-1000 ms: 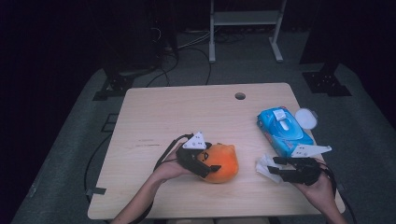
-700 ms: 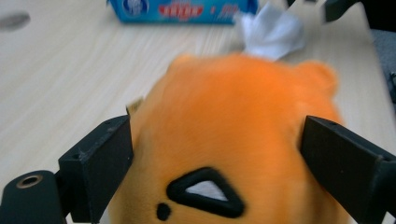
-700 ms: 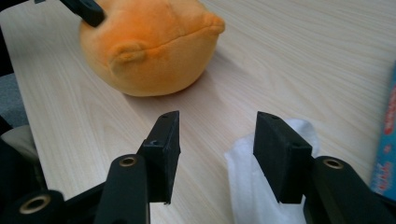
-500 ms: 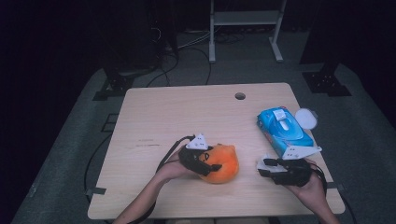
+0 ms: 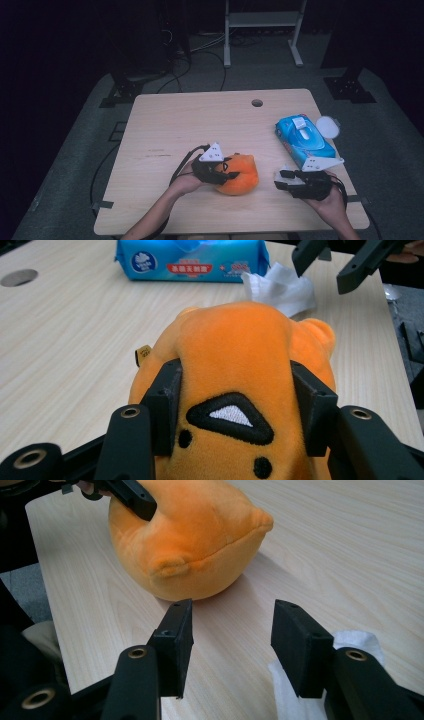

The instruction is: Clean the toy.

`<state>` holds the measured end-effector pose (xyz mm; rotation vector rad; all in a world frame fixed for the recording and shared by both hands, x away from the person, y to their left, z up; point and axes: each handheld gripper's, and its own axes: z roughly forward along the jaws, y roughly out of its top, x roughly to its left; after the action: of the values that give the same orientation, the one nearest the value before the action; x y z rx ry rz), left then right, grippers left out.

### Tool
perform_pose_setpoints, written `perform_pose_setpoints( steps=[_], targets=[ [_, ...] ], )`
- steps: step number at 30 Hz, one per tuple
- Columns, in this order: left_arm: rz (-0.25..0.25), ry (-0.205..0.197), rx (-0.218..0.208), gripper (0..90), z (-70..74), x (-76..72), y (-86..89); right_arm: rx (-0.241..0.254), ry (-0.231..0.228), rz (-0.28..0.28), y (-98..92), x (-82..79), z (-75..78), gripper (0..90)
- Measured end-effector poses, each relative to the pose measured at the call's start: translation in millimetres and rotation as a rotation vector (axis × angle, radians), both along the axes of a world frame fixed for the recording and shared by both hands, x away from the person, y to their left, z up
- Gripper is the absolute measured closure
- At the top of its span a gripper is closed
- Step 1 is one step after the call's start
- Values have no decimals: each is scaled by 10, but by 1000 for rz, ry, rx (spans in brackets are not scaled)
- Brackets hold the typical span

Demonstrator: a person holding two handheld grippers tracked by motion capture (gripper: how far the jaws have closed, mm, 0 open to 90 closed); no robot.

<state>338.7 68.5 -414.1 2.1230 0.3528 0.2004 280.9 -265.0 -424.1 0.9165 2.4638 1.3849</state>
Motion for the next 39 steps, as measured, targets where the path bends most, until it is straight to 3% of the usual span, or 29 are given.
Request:
perform_pose_setpoints(
  steps=[3, 7, 12, 19, 26, 27, 30, 31, 33, 34, 38, 39],
  targets=[
    [21, 8, -40, 479, 44, 40, 46, 12, -1, -3, -9, 3, 2, 500],
    [38, -5, -57, 479, 109, 78, 79, 17, 1, -4, -4, 1, 9, 502],
    [94, -62, -43, 476, 260, 235, 131, 17, -6, -2, 7, 9, 19, 502],
    [136, -85, -19, 473, 301, 475, 138, 25, -3, -11, -25, 31, 7, 498],
    [171, -96, 10, 471, 278, 673, 103, 31, 4, -18, -47, 45, 5, 494],
    [189, -95, 20, 469, 253, 753, 95, 29, 4, -17, -48, 50, 4, 493],
    [201, -92, 27, 465, 210, 813, 86, 28, 2, -15, -48, 55, 4, 492],
    [205, -87, 56, 462, 143, 858, 73, 29, -2, -15, -46, 60, 8, 490],
    [207, -77, 67, 457, 89, 877, 65, 31, -2, -16, -44, 59, 12, 489],
    [207, -62, 91, 437, 15, 889, 56, 32, -6, -16, -43, 58, 21, 488],
    [215, -43, 64, 374, -6, 885, 74, 32, -5, -17, -40, 59, 18, 484],
    [219, -40, 66, 308, 4, 881, 77, 31, -4, -18, -39, 60, 14, 482]
  ],
)
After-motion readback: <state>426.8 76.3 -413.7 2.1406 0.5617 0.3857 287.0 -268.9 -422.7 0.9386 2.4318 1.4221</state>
